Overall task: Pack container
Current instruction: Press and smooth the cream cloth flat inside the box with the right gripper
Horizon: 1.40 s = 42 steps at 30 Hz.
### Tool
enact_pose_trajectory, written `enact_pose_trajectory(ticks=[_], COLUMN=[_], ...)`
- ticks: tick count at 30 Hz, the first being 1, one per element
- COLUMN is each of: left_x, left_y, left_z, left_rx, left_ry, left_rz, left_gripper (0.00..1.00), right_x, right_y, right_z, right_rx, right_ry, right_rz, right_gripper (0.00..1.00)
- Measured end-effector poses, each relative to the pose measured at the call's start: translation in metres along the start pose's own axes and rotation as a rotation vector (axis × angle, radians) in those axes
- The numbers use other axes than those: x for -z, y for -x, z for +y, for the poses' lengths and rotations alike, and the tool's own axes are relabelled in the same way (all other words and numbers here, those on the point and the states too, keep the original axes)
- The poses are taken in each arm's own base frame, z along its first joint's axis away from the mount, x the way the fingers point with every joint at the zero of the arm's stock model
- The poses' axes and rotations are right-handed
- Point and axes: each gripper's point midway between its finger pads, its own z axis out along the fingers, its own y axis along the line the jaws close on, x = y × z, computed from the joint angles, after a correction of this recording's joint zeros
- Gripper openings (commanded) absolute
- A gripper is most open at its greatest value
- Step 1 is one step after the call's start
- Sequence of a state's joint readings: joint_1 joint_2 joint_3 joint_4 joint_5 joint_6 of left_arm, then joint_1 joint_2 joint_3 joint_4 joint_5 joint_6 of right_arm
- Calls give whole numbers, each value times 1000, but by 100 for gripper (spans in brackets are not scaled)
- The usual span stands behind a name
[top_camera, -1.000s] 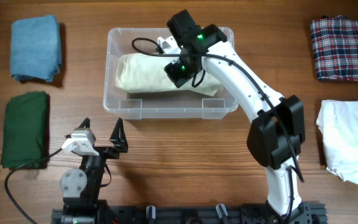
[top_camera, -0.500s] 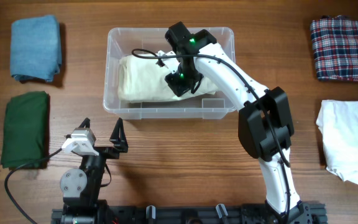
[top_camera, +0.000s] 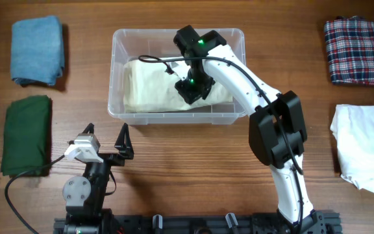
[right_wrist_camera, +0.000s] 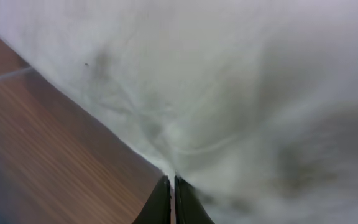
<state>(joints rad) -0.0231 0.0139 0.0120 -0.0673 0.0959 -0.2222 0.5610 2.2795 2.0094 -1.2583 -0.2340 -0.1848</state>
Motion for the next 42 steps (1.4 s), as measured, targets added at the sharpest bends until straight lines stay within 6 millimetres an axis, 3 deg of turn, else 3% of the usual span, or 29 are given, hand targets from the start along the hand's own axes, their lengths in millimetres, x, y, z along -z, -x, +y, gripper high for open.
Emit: enact_pose_trajectory(ticks=[7,16,21,33,42], left_x=[0,0,0,0,0], left_y=[0,0,0,0,0], left_z=[0,0,0,0,0], left_rx=[0,0,0,0,0], left_ry=[0,0,0,0,0], left_rz=[0,0,0,0,0], left_gripper=[100,100,100,100,100], right_x=[39,50,33,-7,-3], right_y=[40,31,11,-21,-21], right_z=[-24,-73,-91,-89,-88], right_rx=[19,-69,-114,-133,-134], right_ry=[-128,-194,-191,-165,-164], right_rz=[-159,-170,-110,1,7], right_gripper=[4,4,4,4,4])
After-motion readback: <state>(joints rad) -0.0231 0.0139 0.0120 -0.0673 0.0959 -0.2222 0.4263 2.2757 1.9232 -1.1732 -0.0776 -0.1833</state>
